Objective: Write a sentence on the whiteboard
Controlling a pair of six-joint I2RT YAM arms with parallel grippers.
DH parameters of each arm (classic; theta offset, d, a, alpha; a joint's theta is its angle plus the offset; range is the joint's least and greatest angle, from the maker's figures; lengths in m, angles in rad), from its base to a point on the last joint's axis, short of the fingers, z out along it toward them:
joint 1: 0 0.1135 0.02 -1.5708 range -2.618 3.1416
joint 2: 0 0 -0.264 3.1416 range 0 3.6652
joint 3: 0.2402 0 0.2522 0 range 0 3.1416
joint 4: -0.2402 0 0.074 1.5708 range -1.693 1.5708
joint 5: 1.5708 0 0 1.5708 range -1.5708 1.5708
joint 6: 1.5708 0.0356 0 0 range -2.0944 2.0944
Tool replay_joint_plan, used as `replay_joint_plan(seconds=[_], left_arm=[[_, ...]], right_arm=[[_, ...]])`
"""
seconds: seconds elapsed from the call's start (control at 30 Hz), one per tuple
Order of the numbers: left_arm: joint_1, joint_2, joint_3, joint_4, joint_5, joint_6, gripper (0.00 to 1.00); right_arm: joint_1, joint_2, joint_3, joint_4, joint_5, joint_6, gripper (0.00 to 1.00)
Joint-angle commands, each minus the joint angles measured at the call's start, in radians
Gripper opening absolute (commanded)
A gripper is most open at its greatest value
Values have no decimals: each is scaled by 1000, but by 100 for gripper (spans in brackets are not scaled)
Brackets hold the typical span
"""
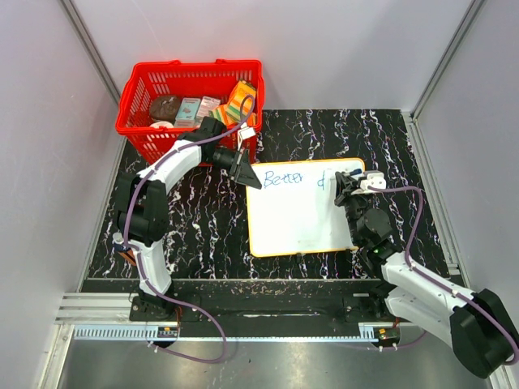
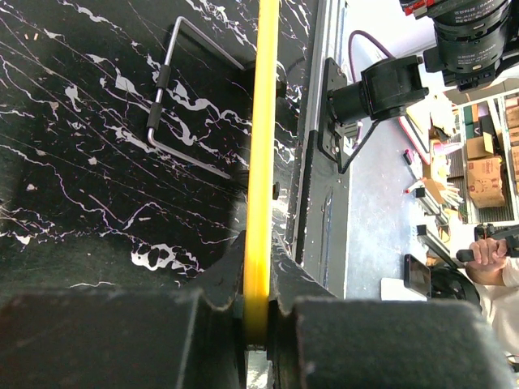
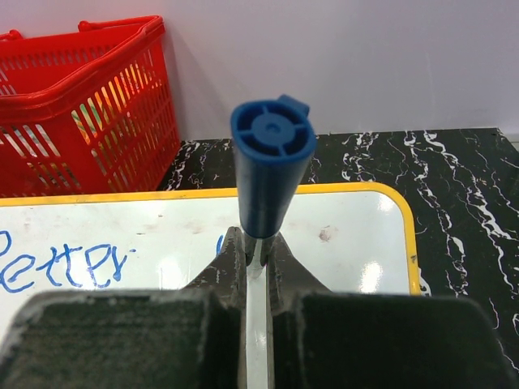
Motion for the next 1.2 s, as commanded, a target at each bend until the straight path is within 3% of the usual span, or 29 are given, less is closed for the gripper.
replay_joint_plan(seconds=[0.0, 0.2, 0.7, 1.17], left_arm=[[-13, 2, 28, 25, -176, 87, 0], [-13, 2, 28, 26, -179, 84, 0], [-13, 7, 29, 26, -181, 87, 0], [-13, 1, 26, 26, -185, 85, 0]], right_arm=[[5, 26, 14, 53, 30, -6, 0], [3, 43, 14, 78, -13, 33, 0], [5, 7, 22, -76, -62, 85, 0], [5, -26, 32, -129, 1, 80, 0]])
